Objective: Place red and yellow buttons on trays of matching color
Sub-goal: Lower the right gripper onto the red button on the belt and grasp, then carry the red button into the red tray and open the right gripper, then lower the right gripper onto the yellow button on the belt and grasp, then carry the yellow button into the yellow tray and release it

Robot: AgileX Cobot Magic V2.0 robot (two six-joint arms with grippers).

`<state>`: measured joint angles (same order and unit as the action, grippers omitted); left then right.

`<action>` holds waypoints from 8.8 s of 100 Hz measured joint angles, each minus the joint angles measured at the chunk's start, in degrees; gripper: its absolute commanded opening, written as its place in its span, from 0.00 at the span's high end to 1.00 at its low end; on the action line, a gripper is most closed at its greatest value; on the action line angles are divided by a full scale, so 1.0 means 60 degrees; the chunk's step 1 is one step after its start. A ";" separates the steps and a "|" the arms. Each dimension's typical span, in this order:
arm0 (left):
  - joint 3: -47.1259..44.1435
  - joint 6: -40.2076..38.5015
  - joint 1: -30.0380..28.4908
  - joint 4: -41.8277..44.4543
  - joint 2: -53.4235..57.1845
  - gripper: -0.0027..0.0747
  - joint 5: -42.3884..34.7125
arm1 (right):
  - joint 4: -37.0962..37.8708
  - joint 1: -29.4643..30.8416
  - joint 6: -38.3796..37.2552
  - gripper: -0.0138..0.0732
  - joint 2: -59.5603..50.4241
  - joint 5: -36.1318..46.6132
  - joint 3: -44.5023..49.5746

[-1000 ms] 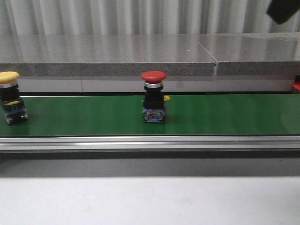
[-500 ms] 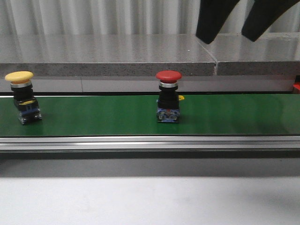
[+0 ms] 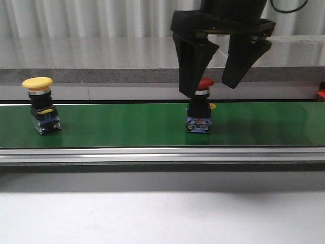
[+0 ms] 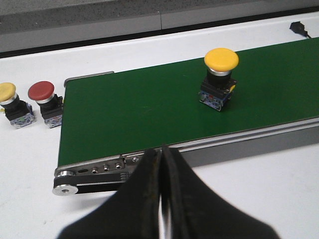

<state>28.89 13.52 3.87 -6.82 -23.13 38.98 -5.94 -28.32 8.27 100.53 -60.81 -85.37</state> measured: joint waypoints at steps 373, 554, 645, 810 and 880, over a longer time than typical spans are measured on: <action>0.0000 0.0000 0.0004 0.0000 0.0000 0.99 0.0000 | -0.1276 0.9815 -0.3317 0.23 0.1943 0.4496 0.0000; 0.0000 0.0000 0.0026 0.0000 0.0000 0.99 0.0000 | 0.0018 0.3973 -0.2002 0.24 -0.3152 0.0596 0.0979; 0.0000 -0.0004 0.0026 0.0000 0.0000 0.99 0.0000 | 0.0063 0.2172 -0.0894 0.24 -0.1431 0.0140 0.1160; 0.0000 -0.0004 0.0026 0.0000 0.0000 0.99 0.0000 | 0.1555 0.9418 -0.3735 0.74 -0.2823 0.0441 0.1593; 0.0000 -0.0004 0.0026 0.0000 0.0000 0.99 0.0000 | 0.1555 1.0928 -0.5307 0.74 -0.1993 0.3727 0.3941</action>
<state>28.89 13.49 4.02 -6.82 -23.13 38.98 3.39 37.25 -23.57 88.57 -38.45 -61.73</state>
